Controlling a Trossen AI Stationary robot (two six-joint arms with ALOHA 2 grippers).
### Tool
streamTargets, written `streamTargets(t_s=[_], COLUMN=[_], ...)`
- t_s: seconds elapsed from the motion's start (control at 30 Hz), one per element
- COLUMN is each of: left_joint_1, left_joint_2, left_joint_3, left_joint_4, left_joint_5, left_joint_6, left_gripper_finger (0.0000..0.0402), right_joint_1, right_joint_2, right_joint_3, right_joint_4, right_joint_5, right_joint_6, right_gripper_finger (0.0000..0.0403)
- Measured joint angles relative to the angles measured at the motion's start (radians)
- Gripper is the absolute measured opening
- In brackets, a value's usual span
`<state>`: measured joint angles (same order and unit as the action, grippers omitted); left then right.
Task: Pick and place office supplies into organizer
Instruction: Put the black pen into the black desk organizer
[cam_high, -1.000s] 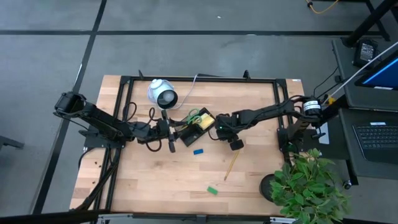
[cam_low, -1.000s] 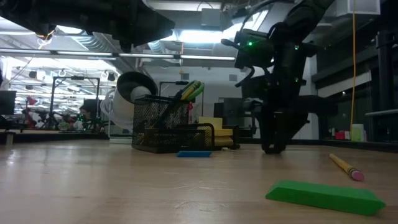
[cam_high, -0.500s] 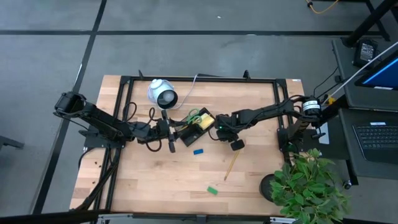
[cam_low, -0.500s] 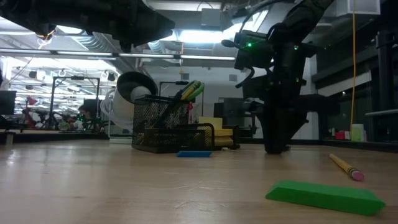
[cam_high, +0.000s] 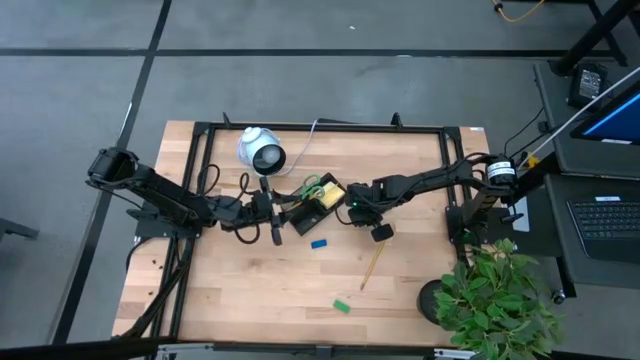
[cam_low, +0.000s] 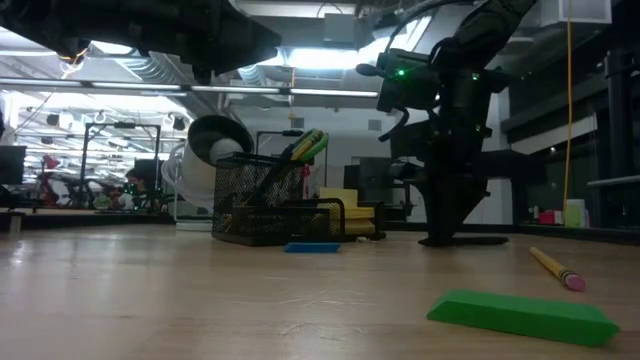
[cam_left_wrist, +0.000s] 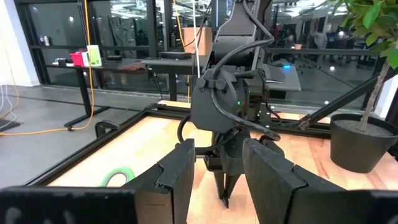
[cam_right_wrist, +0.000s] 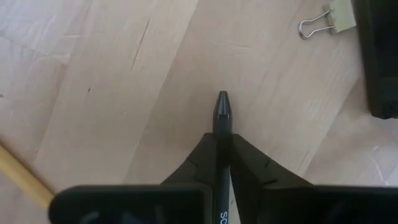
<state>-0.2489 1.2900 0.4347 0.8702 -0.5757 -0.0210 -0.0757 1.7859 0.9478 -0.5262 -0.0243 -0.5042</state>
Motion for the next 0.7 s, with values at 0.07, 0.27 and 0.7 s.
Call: streamTargets(t_s=[0.07,0.27,0.7], left_joint_1=[0.0,-0.001,-0.006], left_joint_2=[0.0,0.0,0.0], left_joint_3=[0.0,0.0,0.0], left_joint_4=[0.0,0.0,0.001], left_joint_5=[0.0,0.0,0.0], left_joint_6=[0.001,0.038,0.112], left_gripper_finger=[0.0132,0.0132,0.0132], right_joint_1=[0.0,0.0,-0.001], right_joint_2=[0.0,0.001,0.008], right_joint_3=[0.0,0.017,0.201], right_joint_4=[0.002,-0.005,-0.146], right_joint_5=[-0.002,-0.005,-0.005], right_joint_6=[0.0,0.002,0.032], right_gripper_finger=[0.0027,0.0027,0.0027])
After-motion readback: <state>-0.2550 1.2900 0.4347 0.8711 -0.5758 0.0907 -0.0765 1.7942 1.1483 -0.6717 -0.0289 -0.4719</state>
